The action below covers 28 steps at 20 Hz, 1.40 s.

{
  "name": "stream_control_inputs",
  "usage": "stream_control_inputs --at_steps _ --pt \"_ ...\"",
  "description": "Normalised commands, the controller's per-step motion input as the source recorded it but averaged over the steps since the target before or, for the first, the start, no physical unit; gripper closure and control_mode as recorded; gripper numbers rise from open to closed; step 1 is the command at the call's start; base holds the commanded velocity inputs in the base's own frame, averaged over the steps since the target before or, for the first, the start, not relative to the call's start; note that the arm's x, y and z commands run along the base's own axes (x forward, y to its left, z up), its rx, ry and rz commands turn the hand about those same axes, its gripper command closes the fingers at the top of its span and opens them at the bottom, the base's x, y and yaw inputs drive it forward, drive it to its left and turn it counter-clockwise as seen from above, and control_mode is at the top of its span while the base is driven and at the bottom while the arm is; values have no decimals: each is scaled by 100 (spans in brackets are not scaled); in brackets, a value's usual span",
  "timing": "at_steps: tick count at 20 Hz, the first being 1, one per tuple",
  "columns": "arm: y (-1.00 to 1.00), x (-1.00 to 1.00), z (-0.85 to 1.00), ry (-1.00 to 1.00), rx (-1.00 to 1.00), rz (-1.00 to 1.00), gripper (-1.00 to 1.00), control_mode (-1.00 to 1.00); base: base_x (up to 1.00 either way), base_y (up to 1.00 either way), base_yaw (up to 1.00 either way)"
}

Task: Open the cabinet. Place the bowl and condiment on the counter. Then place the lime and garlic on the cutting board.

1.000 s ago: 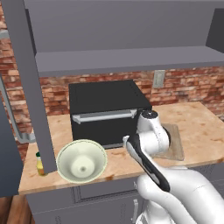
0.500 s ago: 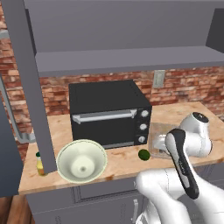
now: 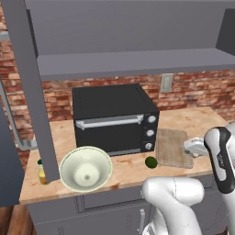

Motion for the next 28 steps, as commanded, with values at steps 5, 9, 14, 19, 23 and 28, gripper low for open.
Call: stream_control_inputs --at_steps 5,9,14,19,23,28 --pt "-7 14 72 13 0 0 100 -100 0 0 0" --pt "0 10 15 20 -5 0 100 -100 0 0 0" --pt "0 31 -56 17 -1 5 100 -100 0 0 0" --pt "-3 36 -28 2 1 6 100 -100 0 0 0" --pt "-15 40 1 -1 1 9 100 -100 0 0 0" --pt "-14 29 0 0 0 8 100 -100 0 0 0"
